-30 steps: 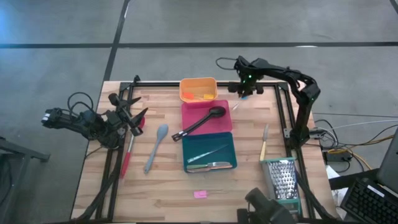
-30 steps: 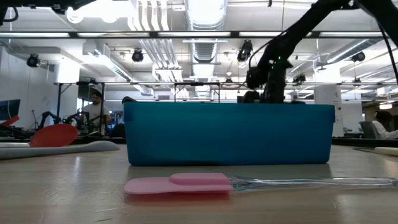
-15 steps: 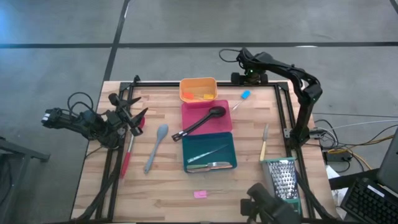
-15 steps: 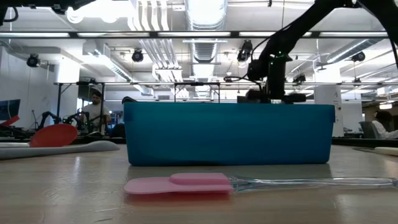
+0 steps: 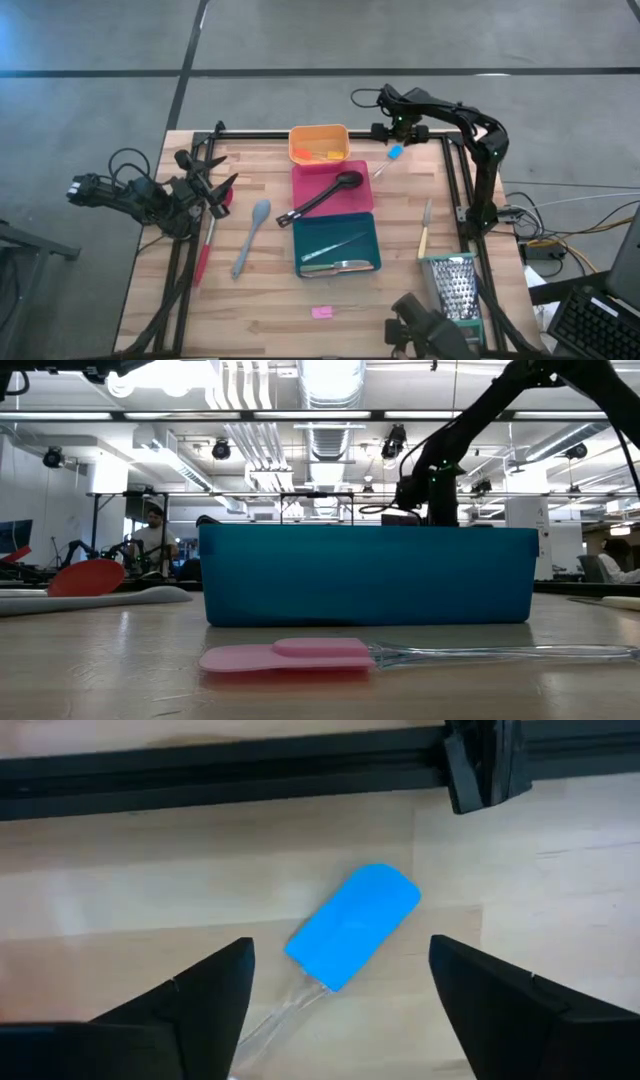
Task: Pick & Place Kitchen Items
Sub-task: Put the blue spatula into the yellow bin
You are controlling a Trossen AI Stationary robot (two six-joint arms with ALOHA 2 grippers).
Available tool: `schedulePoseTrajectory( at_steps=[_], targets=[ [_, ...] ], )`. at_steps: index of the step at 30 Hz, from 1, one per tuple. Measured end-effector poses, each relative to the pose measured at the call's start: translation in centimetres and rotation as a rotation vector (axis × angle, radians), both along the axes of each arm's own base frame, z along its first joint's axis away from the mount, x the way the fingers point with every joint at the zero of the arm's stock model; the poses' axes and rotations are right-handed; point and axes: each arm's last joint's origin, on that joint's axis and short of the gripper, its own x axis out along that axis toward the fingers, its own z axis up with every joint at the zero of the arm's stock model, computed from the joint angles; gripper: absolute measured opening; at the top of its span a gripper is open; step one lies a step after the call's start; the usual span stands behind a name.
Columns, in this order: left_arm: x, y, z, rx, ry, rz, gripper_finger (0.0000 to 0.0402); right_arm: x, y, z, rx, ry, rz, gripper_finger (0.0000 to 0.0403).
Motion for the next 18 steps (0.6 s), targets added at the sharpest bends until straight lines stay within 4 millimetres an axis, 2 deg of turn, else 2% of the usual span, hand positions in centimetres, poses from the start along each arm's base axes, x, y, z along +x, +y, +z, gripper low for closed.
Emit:
schedulePoseTrajectory(
  at_steps=[18],
  targets=[
    [0.0, 0.0, 0.0, -0.001, -0.001, -0.001, 0.0234, 0.4, -0.4, -3.9, 0.116, 0.038, -0.025, 0.0250]
  ],
)
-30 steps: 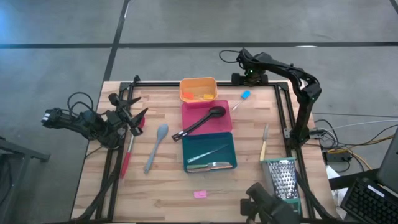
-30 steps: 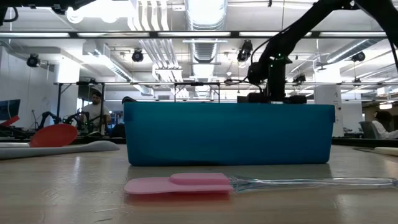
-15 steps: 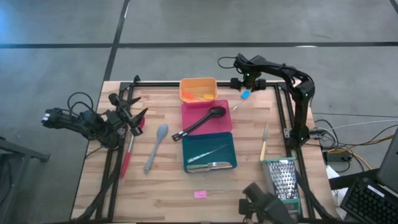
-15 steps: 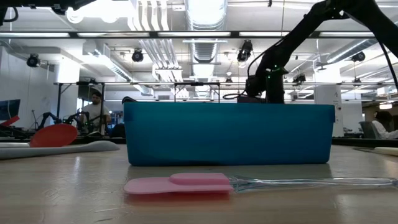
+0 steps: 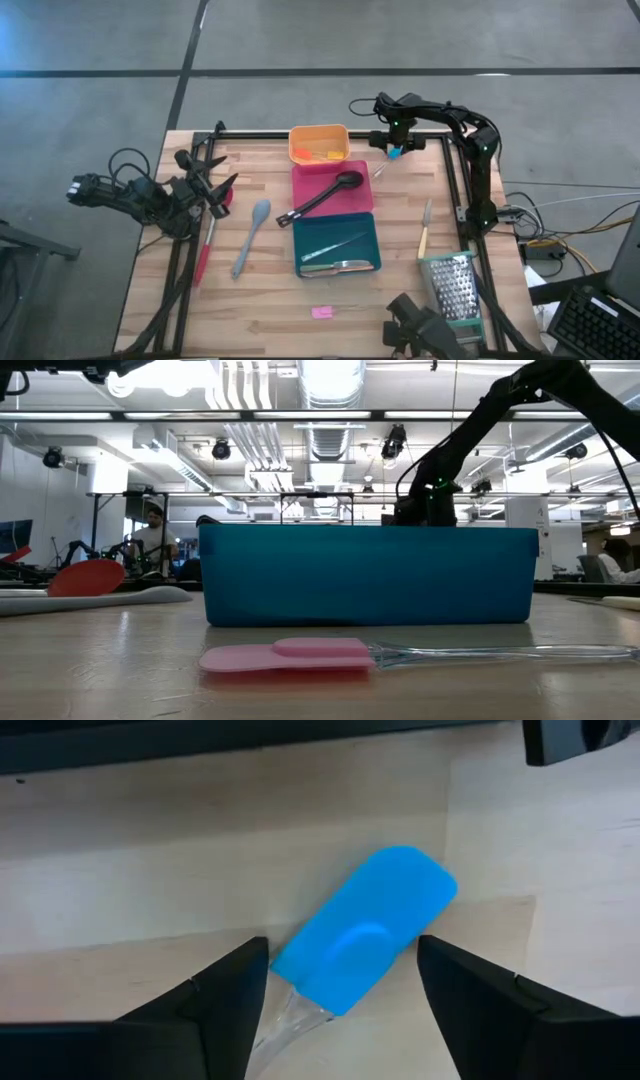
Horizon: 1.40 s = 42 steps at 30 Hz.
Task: Pick & Place Kitchen Items
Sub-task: Put the blue spatula into the yellow bin
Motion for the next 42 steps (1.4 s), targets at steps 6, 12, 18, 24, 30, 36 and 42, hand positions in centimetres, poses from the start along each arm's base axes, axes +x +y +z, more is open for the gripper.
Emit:
schedulePoseTrajectory(
  at_steps=[6, 12, 18, 24, 30, 36, 42],
  targets=[
    [0.0, 0.0, 0.0, 0.000, 0.000, -0.002, 0.0234, -0.1, -0.1, -0.1, 0.005, 0.000, -0.003, 0.0228],
    [0.0, 0.0, 0.0, -0.001, -0.001, -0.003, 0.0234, 0.0, -0.1, -0.2, 0.013, -0.017, -0.011, 0.0163],
    [0.0, 0.0, 0.0, -0.001, -0.001, -0.003, 0.0234, -0.1, 0.0, -0.1, 0.035, -0.022, -0.016, 0.0067],
    [0.0, 0.0, 0.0, -0.001, -0.001, -0.003, 0.0234, -0.3, 0.1, 0.4, 0.047, -0.054, -0.001, 0.0022],
    [0.0, 0.0, 0.0, 0.000, -0.001, -0.004, 0.0234, -0.1, 0.3, 3.6, -0.007, -0.140, 0.024, 0.0018],
    [0.0, 0.0, 0.0, -0.003, -0.002, -0.005, 0.0234, -0.5, 0.9, 8.9, -0.153, -0.237, 0.094, 0.0018],
    [0.1, -0.1, 0.0, 0.014, -0.007, -0.045, 0.0234, -0.9, 1.9, 15.4, -0.443, -0.401, 0.248, 0.0017]
  ],
)
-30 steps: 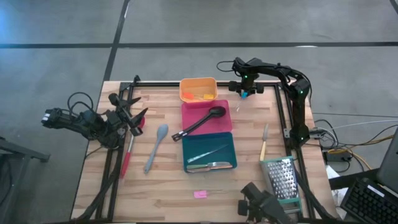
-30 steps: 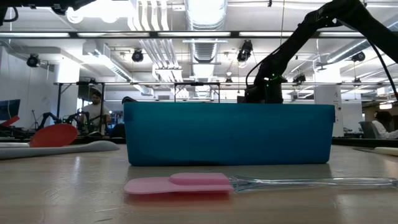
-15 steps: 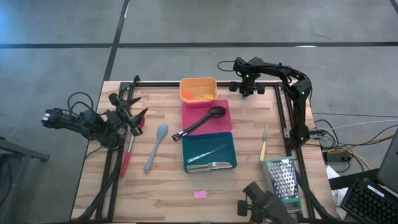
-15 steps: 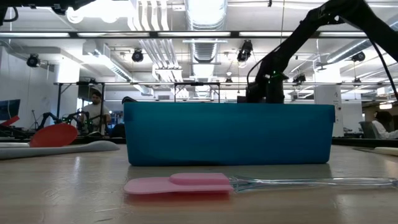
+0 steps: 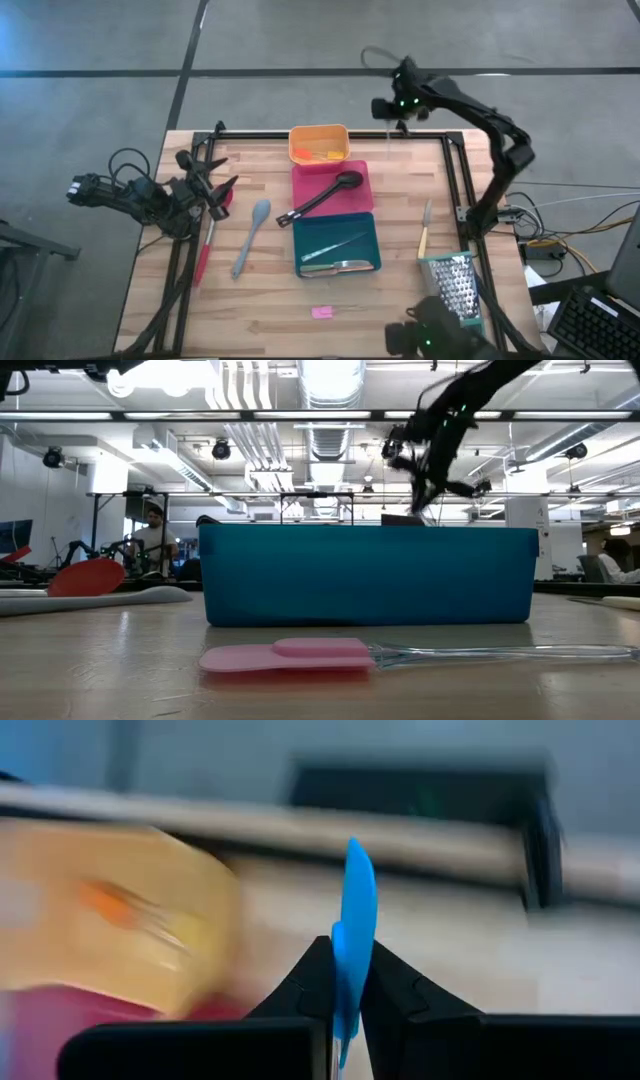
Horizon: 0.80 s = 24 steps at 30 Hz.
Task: Pick & Place Kitchen Items
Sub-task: Put the blue spatula into the yellow bin
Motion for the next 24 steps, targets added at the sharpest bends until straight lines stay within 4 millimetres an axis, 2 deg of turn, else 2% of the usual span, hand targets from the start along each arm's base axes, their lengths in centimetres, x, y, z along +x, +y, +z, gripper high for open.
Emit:
schedulePoseTrajectory(
  at_steps=[3, 10, 18, 24],
  targets=[
    [0.0, -0.1, 0.0, 0.008, -0.003, -0.020, 0.0234, 0.0, 0.6, 3.3, -0.200, -0.097, 0.073, 0.0017],
    [0.0, -0.1, 0.1, 0.008, -0.011, -0.027, 0.0234, -0.3, 1.2, 8.9, -0.637, -0.230, 0.212, 0.0017],
    [-0.1, 0.0, 0.3, 0.000, -0.040, -0.026, 0.0234, 1.0, 2.2, 12.4, -1.127, -0.204, 0.504, 0.0017],
    [-0.2, 0.0, 0.5, 0.000, -0.054, -0.023, 0.0234, 2.1, 3.4, 13.3, -1.320, -0.047, 0.696, 0.0017]
  ],
)
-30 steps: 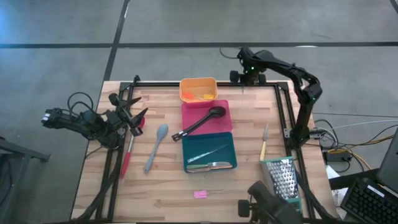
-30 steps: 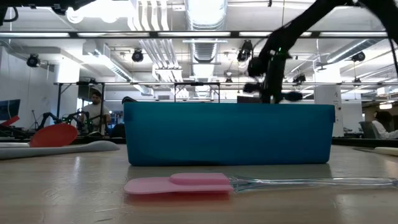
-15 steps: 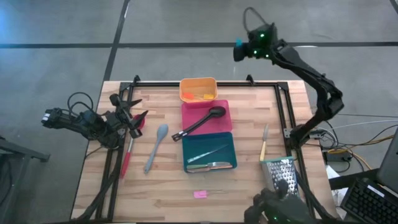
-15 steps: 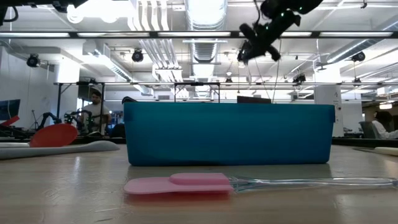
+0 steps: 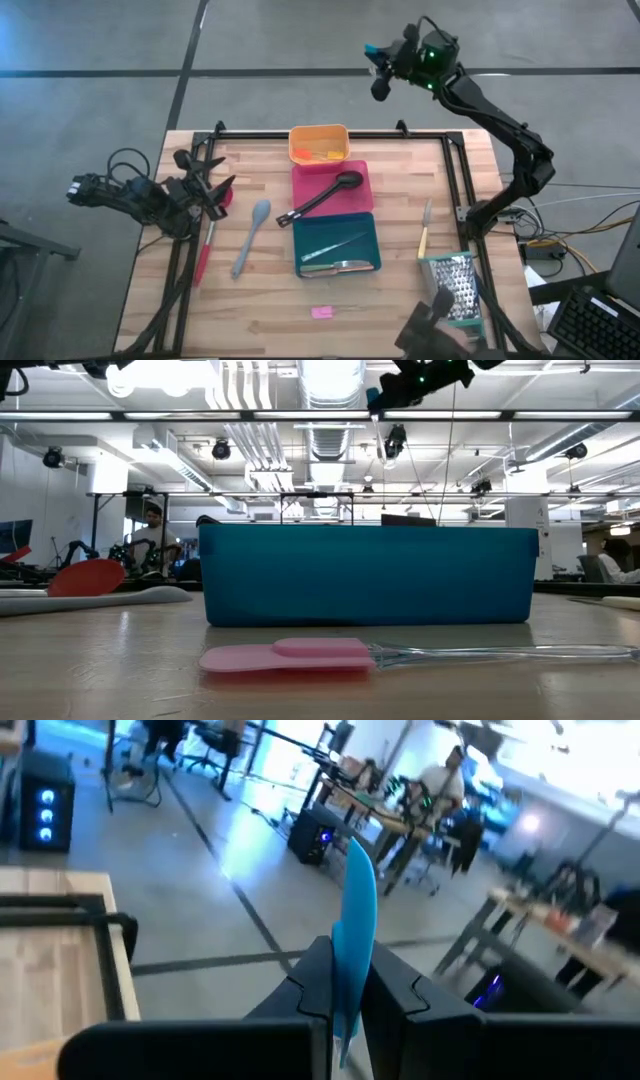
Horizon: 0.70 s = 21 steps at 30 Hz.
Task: Pick & Place Kitchen Items
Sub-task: Put the blue spatula into the yellow bin
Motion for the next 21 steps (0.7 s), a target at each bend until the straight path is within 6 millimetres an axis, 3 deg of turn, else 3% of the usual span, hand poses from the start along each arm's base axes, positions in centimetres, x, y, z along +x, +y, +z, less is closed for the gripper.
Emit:
schedulePoseTrajectory(
  at_steps=[5, 14, 21],
  targets=[
    [-0.1, 0.0, 0.2, 0.020, -0.005, 0.016, 0.0234, 1.2, 0.6, -0.4, -0.045, 0.044, 0.064, 0.0017],
    [-0.2, 0.1, 0.3, 0.003, -0.023, 0.017, 0.0234, 5.0, 1.7, -2.9, -0.061, 0.134, 0.210, 0.0017],
    [0.0, 0.0, 0.1, -0.015, -0.017, 0.006, 0.0234, 7.1, 1.4, -5.6, 0.085, 0.213, 0.230, 0.0017]
  ],
)
